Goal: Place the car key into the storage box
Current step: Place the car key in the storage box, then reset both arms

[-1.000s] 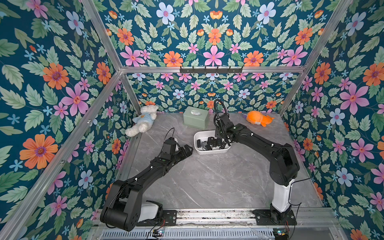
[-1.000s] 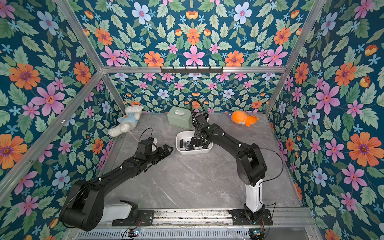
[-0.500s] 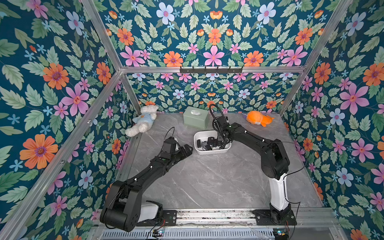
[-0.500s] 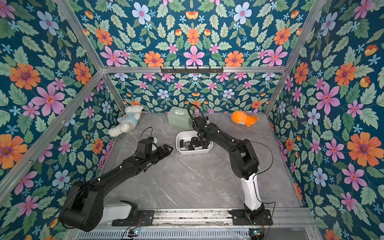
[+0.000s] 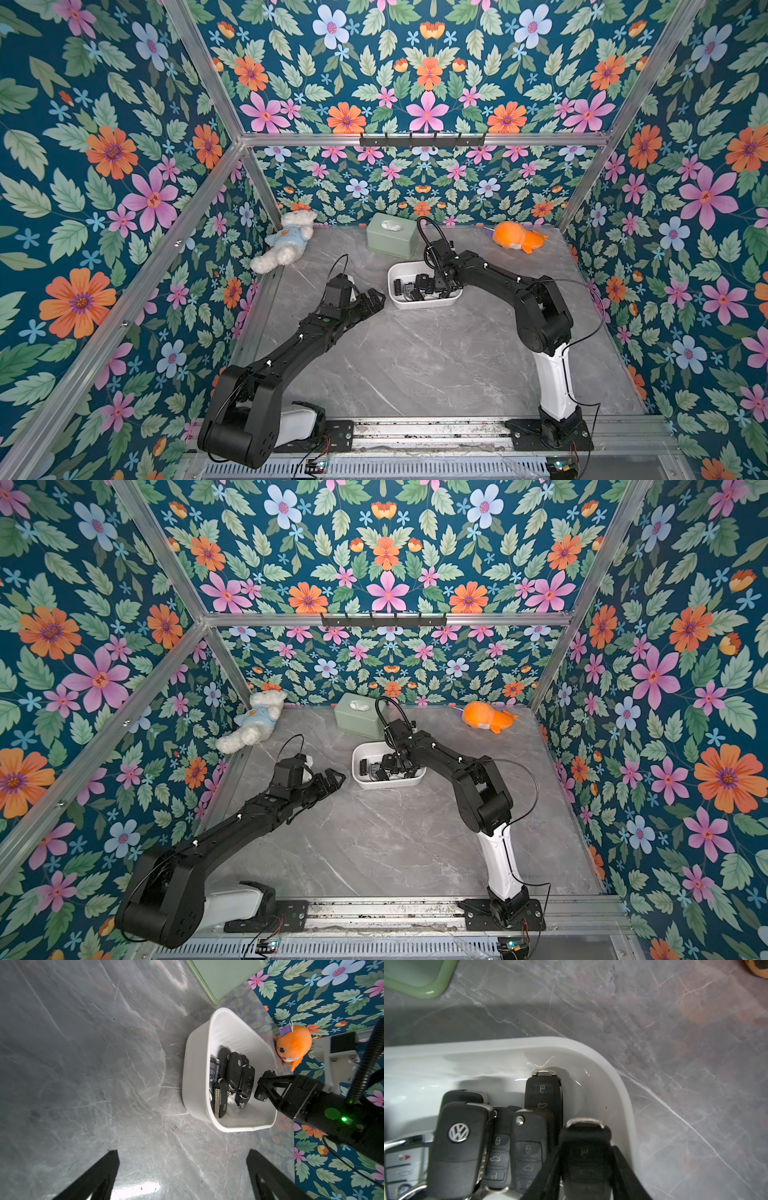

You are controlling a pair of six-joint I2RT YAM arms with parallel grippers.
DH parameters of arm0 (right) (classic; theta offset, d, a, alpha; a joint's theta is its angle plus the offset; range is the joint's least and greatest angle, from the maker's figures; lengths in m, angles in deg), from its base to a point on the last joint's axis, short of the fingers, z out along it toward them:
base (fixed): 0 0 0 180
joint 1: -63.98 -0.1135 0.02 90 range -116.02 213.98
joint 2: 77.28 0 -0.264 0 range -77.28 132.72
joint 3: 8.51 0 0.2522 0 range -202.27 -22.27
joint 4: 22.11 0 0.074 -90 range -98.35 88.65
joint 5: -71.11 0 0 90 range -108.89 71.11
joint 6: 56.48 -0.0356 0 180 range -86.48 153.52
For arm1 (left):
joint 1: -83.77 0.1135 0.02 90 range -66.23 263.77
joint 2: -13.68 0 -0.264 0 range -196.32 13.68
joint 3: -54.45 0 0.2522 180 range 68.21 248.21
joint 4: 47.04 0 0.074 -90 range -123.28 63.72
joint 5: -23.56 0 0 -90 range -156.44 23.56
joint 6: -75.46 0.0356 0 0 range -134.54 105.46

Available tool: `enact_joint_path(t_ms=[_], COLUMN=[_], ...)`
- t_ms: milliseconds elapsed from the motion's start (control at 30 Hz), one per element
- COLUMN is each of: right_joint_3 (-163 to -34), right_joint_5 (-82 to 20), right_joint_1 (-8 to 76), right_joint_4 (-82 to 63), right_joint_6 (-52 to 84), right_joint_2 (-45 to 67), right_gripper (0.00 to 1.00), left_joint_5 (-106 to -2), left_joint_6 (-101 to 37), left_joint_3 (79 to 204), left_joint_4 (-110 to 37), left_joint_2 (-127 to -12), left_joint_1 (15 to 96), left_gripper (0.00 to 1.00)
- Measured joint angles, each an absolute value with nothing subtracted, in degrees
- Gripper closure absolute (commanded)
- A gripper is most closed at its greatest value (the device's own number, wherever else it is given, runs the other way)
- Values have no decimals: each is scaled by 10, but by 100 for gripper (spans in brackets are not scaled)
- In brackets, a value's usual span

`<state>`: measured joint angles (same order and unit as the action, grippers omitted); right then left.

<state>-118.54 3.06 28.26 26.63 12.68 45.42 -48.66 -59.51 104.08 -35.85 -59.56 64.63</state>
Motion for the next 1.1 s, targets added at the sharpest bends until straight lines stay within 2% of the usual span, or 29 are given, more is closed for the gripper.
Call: enact_joint_path(t_ms=[333,667,767,867,1100], right_joint_3=[-1205,-1224,-1214,-1179,-943], right_joint_5=[20,17,19,28,62], right_joint_1=[285,285,285,285,311], right_joint_4=[266,274,265,243,103], right_joint_6=[135,136,136,135,130], right_joint_2=[479,452,417,368,162], right_gripper=[51,49,47,40,23], left_joint_5=[-499,-520,-537,-560,-658], left_joint_6=[-592,-572,-554,-530,-447], left_joint_3=[1040,1066,1091,1119,1168], left_joint_4=[-349,-311,-291,-268,-229], left_joint_2=[-583,-576,-573,-574,-577], left_joint_1=[646,650,653,656,666], left_gripper=[1,1,1,1,1])
